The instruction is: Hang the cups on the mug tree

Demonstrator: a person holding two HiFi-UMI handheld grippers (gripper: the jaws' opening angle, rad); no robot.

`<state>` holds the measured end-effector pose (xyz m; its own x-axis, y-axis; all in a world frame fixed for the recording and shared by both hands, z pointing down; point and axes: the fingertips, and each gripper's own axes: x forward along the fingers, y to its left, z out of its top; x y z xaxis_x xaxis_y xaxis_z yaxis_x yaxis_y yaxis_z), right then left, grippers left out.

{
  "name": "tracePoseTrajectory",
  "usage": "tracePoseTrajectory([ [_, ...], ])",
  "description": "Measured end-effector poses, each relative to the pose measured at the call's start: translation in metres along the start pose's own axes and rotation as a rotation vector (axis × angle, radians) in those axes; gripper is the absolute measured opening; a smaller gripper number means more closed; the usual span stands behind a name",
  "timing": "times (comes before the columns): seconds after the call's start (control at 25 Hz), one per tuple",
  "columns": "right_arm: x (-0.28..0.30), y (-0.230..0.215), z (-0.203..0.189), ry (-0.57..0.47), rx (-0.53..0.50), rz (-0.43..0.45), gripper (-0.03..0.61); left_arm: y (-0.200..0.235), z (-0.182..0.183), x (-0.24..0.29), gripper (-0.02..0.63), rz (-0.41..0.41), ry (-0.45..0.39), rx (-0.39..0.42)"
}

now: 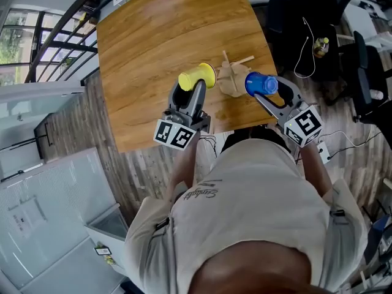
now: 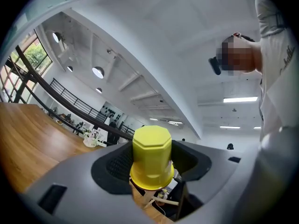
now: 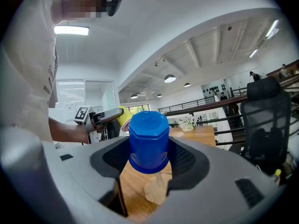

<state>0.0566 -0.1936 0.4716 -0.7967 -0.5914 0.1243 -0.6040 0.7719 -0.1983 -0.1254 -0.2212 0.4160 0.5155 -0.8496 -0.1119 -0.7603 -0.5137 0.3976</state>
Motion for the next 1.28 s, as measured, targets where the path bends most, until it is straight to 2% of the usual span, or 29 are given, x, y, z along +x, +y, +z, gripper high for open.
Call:
tracePoseTrajectory([
  [0.24,0.006,0.006,-0.003,0.015,-0.03,0.012,0.241,-0.002,-0.012,0.009,0.258,-0.032,0.017,-0.017],
  [0.72,0.001,0.008,0.003,-0.006,0.049,-0.002,0.241,-0.004,-0.028,0.021,0.258,-0.076,0.045,-0.063],
  [1.0,0.005,0.01,0.005,-0.002,0.039,0.007,0.241,-0.003,-0.039,0.022,0.258,-0.091,0.091,-0.044],
  [1.28,0.006,0.009,-0.002,0.005,0.05,-0.002,0.241,0.0,-0.046,0.02,0.258,-0.103,0.102,-0.07],
])
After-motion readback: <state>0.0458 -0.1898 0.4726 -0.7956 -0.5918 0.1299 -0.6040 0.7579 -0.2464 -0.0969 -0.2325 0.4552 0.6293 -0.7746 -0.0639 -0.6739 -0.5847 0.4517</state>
